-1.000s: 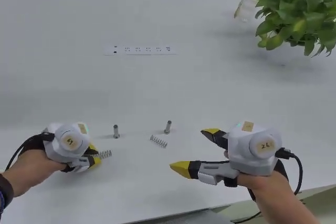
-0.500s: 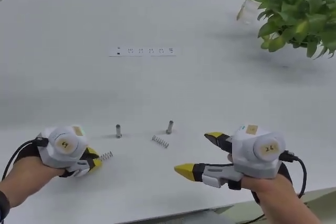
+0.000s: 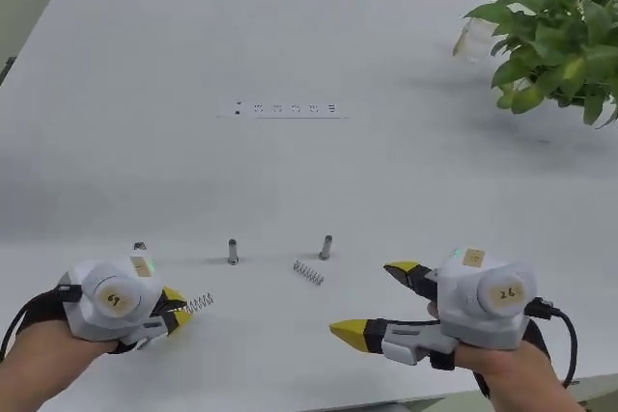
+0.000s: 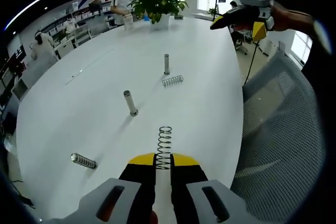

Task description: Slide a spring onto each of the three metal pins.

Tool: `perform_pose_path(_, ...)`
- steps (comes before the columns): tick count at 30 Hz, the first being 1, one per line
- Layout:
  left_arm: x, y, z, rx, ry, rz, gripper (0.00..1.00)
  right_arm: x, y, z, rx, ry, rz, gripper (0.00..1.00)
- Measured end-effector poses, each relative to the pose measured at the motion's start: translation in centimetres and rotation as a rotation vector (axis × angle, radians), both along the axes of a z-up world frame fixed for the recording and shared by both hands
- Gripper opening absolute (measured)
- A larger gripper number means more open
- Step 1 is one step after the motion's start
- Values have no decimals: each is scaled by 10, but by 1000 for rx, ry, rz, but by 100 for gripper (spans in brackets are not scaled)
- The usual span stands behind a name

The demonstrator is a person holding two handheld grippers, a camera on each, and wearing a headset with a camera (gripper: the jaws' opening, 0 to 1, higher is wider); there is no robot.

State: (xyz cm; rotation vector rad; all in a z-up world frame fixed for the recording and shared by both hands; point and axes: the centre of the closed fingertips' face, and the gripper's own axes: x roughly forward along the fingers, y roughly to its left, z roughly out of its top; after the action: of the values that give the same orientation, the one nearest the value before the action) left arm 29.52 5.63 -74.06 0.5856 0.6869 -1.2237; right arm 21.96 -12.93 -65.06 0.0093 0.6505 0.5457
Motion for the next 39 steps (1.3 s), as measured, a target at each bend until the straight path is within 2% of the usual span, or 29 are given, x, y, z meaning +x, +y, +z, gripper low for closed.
perform_pose_path(6,-5,-3,13,-25,-20,14,2,0,2,0,0,1,21,71)
perform_pose_path(9,-7,-6,18,-41,-19,11,2,2,2,1,3,0,26,71)
perform_pose_path(18,-9,-11,27,-53,-41,7,2,5,11,0,1,3,76,70)
perform_pose_path(21,-10,-12,29,-53,-45,3,2,9,17,4,15,-8,95,70)
perform_pose_path(33,-12,-20,54,-77,-94,-18,2,21,29,11,26,-25,157,67)
perform_pose_path(39,-14,-27,60,-83,-108,-37,2,25,35,10,14,-26,186,67)
